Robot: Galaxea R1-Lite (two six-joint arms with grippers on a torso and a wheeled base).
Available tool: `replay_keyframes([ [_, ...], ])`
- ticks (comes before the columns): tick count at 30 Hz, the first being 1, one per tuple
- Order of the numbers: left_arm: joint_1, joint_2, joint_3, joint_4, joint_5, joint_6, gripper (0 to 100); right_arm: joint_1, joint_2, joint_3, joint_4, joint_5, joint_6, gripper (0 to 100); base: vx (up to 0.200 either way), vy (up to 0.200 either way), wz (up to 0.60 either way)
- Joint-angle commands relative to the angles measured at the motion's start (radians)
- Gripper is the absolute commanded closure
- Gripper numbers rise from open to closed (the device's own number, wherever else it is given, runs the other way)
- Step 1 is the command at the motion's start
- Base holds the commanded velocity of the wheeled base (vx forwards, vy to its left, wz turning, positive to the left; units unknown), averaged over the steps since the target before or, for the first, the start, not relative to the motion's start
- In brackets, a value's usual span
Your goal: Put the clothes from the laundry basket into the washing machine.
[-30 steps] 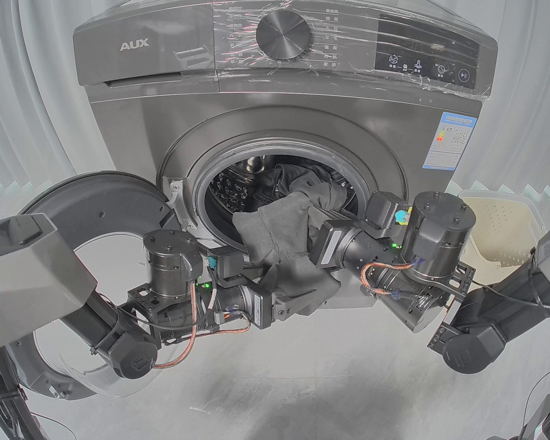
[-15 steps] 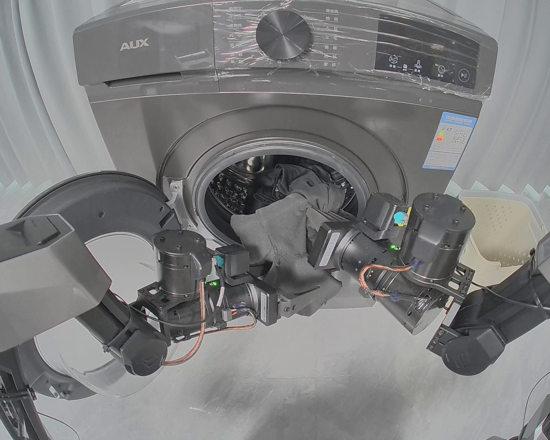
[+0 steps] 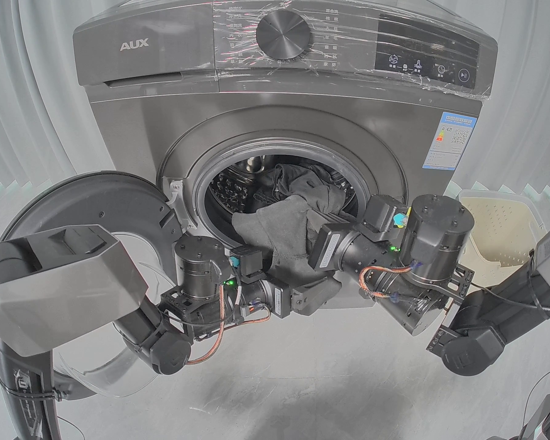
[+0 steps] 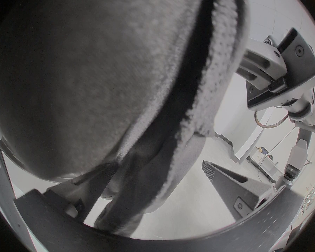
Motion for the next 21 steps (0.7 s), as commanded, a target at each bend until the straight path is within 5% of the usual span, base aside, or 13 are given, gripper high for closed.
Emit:
replay_keyframes([
  [1, -0.002, 0.027, -0.013, -0.008, 0.004, -0.001, 0, -0.001, 0.001, 0.001, 0.0, 0.0, 0.002, 100, 0.0, 0.0, 0.0],
  [4, -0.005, 0.028, -0.005, -0.018, 0.004, -0.001, 0, 0.001, 0.002, 0.001, -0.016, 0.0, 0.0, 100, 0.0, 0.0, 0.0],
  [5, -0.006, 0.03, -0.005, -0.019, 0.004, 0.001, 100, 0.001, 0.004, 0.001, -0.022, 0.0, 0.0, 100, 0.0, 0.0, 0.0],
  [21, -0.01, -0.007, 0.03, -0.087, 0.008, 0.001, 100, -0.019, 0.011, 0.022, -0.026, 0.002, 0.0, 100, 0.0, 0.0, 0.0],
])
